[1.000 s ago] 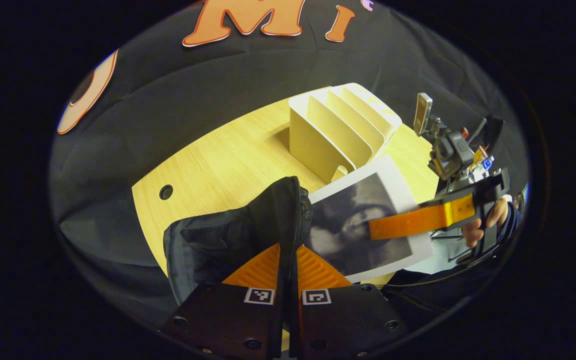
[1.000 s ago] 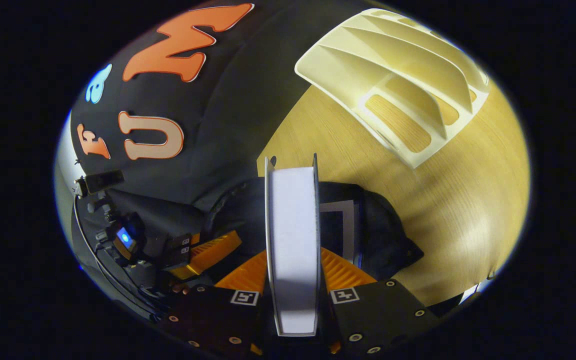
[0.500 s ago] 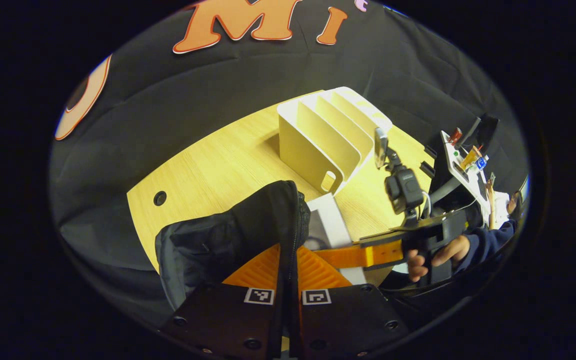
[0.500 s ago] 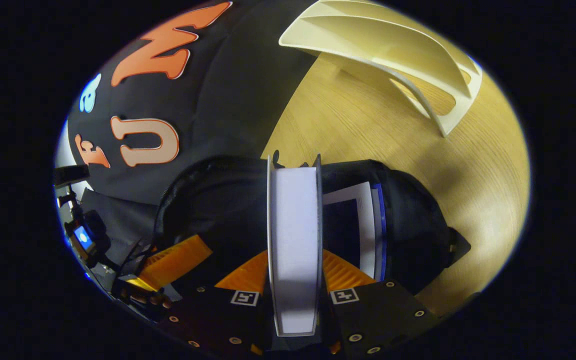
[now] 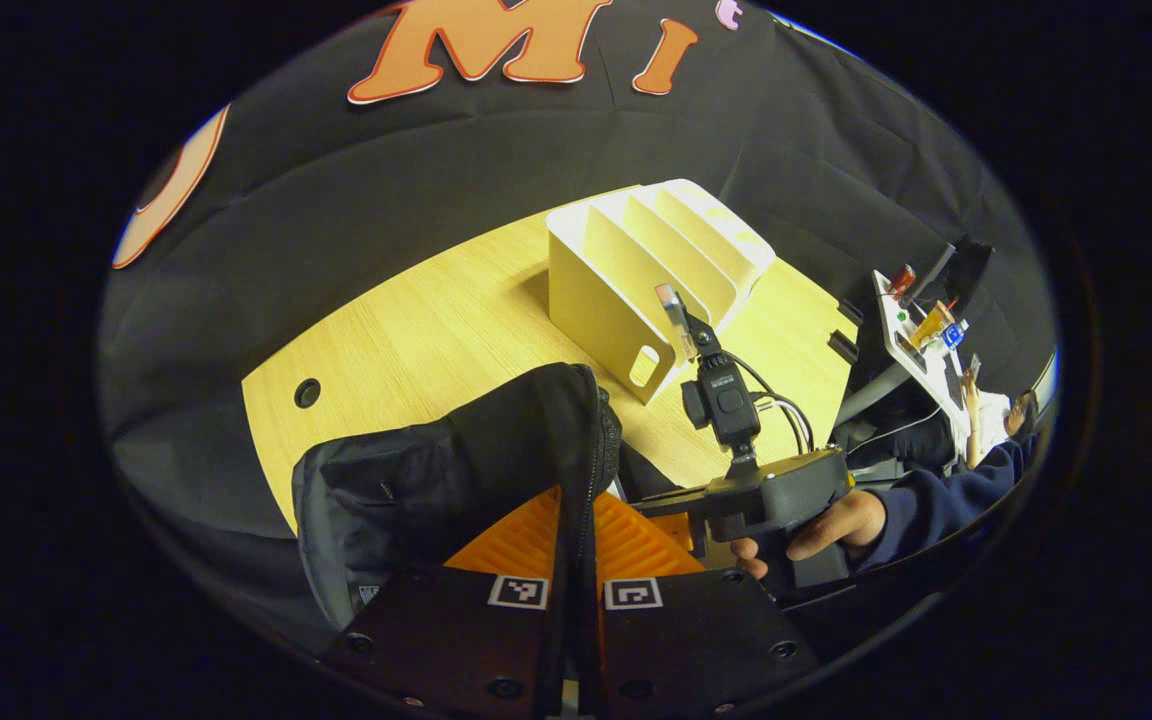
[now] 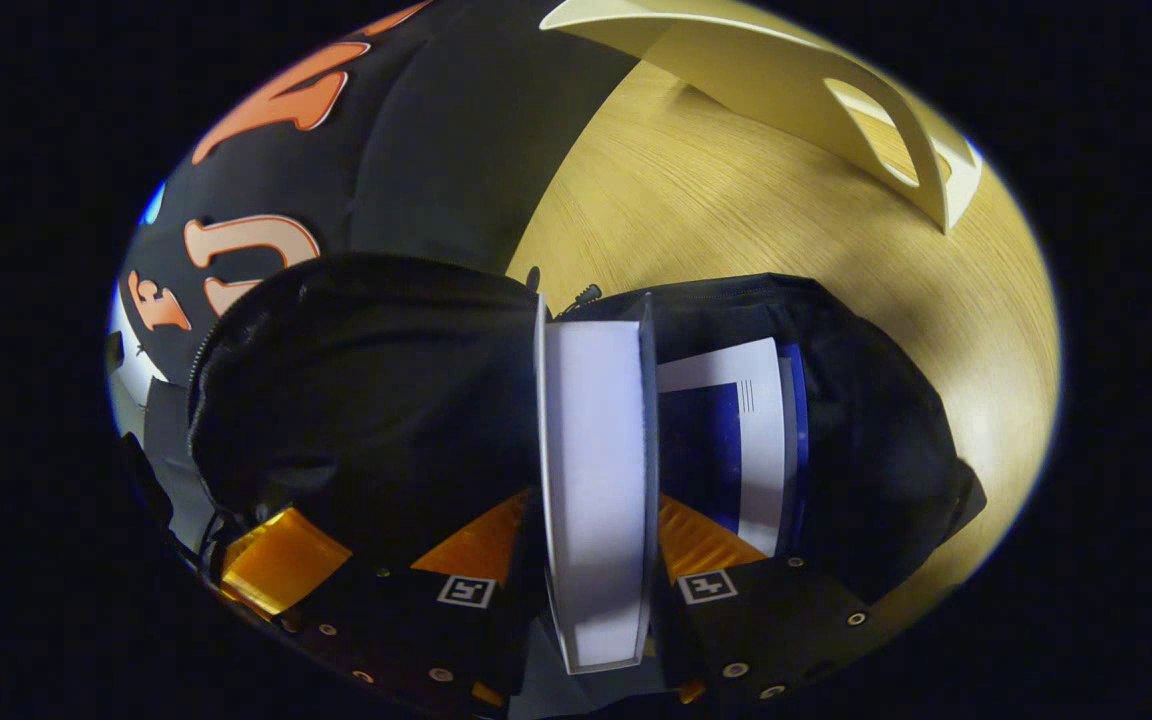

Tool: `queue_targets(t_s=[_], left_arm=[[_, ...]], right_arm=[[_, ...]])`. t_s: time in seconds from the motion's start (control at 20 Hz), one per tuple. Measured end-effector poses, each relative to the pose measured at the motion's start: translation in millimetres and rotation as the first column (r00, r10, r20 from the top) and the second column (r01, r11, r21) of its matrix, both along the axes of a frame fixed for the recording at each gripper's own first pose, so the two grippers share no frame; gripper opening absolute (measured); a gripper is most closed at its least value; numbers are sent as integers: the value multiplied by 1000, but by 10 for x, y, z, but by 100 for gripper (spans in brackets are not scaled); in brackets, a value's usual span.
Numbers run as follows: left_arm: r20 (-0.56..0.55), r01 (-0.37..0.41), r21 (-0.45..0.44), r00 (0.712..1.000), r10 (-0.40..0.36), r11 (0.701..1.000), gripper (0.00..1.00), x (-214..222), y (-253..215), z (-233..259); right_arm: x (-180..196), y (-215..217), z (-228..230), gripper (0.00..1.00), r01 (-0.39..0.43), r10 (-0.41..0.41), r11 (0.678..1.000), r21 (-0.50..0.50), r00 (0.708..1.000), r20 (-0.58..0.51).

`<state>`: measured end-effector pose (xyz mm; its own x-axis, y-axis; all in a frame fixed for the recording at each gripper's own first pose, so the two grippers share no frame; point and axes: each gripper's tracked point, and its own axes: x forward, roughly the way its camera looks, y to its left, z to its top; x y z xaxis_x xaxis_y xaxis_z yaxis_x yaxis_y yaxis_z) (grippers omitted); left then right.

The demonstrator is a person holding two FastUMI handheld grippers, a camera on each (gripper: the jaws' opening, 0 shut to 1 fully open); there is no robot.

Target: Open the schoolbag, grab two books from the bookshelf and put them into the schoolbag.

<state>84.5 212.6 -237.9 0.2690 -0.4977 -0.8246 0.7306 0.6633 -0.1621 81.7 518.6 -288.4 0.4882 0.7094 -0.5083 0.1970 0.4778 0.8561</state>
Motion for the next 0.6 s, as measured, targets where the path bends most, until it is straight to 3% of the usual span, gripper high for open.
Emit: queue_targets(t_s=[0.05, 0.1, 0.3, 0.6], left_arm=[[5, -8, -2, 1000, 8, 1000, 7, 20, 17, 3], [5, -23, -4, 1000, 23, 1000, 7, 28, 41, 7], [-2, -76, -4, 997, 76, 997, 7, 39, 60, -51], [10, -162, 29, 987, 162, 986, 7, -57, 8, -129]], right_arm=[[-45, -49, 10, 48, -21, 20, 999, -27, 1000, -10], [-82, -82, -38, 65, -38, 36, 997, -69, 999, -28], [-273, -621, -224, 85, -115, 109, 953, -279, 993, -38], [-328, -1520, 11, 89, -73, 102, 919, -386, 993, 55]])
